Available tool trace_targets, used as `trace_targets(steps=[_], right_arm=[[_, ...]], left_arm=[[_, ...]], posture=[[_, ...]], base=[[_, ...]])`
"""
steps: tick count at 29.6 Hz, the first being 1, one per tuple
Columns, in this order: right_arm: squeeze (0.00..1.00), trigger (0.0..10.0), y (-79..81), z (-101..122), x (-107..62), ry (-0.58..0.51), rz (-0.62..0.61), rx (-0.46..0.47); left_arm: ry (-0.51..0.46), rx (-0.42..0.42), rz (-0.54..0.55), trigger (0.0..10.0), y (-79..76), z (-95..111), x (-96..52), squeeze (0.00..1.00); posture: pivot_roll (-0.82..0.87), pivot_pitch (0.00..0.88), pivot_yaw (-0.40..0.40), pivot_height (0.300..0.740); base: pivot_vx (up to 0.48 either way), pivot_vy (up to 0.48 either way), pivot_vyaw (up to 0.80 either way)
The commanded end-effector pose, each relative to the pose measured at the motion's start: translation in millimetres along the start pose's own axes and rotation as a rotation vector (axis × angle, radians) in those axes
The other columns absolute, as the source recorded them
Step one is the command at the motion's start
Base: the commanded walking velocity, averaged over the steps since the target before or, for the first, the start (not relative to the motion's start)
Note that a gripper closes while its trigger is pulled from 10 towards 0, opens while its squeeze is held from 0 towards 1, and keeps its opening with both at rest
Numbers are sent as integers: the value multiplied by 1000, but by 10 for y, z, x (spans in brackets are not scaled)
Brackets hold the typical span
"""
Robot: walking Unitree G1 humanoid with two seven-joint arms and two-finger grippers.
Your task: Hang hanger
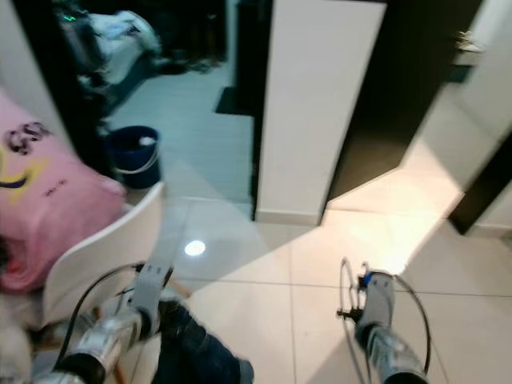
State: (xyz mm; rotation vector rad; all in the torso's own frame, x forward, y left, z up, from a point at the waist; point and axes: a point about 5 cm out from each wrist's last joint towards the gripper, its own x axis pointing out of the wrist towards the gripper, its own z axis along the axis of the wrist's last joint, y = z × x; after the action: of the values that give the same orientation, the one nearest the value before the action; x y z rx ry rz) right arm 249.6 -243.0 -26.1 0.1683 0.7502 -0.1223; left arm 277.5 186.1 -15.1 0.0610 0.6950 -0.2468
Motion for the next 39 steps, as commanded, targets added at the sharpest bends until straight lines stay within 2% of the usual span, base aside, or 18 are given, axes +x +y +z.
trace_targets(steps=[1,3,10,19,26,27,28,29,30,31,32,33,34,36,38,39], right_arm=[[0,10000,12,-137,8,31,-15,-15],[0,10000,20,-134,12,29,-6,-26],[0,10000,-35,-208,3,71,-19,-69],[0,10000,-167,-323,-50,94,-37,-67],[0,10000,-220,-390,-91,101,20,-73],[0,10000,-227,-392,-96,101,34,-82],[0,10000,-242,-380,-104,99,58,-109],[0,10000,-242,-380,-104,99,58,-109],[0,10000,-270,-342,-113,90,83,-148],[0,10000,-270,-342,-113,90,83,-148],[0,10000,-295,-296,-119,79,104,-177],[0,10000,-330,-193,-124,51,135,-207],[0,10000,-330,-193,-124,51,135,-207],[0,10000,-302,-53,-106,13,176,-228],[0,10000,-166,309,-71,-72,299,-334],[0,10000,-166,309,-71,-72,299,-334]], left_arm=[[-20,-19,40,10000,-6,37,31,0],[-16,-26,45,10000,-8,35,36,0],[35,43,72,10000,-66,-61,51,0],[41,30,115,10000,-25,-106,39,0],[-33,60,62,10000,-42,-16,43,0],[-59,92,44,10000,-40,31,42,0],[-93,184,21,10000,-25,111,36,0],[-93,184,21,10000,-25,111,36,0],[-134,306,3,10000,26,234,18,0],[-134,306,3,10000,26,234,18,0],[-165,424,-7,10000,74,348,-2,0],[-210,600,-18,10000,155,537,-45,0],[-210,600,-18,10000,155,537,-45,0],[-243,731,-20,10000,220,712,-86,0],[-299,933,-17,10000,315,1029,-172,0],[-299,933,-17,10000,315,1029,-172,0]], posture=[[33,68,-28,740],[33,68,-28,740],[29,59,-25,740],[25,56,-24,740],[19,60,-20,740],[18,61,-19,740],[18,63,-17,740],[18,63,-17,740],[17,63,-15,740],[17,63,-15,740],[17,63,-15,740],[17,63,-15,740],[17,63,-15,740],[18,63,-13,740],[19,59,-5,740],[19,59,-5,740]], base=[[0,0,-781],[0,0,-781],[0,0,-781],[0,0,-781],[0,0,-781],[0,0,-781],[0,0,-781],[0,0,-781],[0,0,-781],[0,0,-781],[0,0,-781],[0,0,-781],[0,0,-781],[0,0,-781],[0,0,-781],[0,0,-781]])
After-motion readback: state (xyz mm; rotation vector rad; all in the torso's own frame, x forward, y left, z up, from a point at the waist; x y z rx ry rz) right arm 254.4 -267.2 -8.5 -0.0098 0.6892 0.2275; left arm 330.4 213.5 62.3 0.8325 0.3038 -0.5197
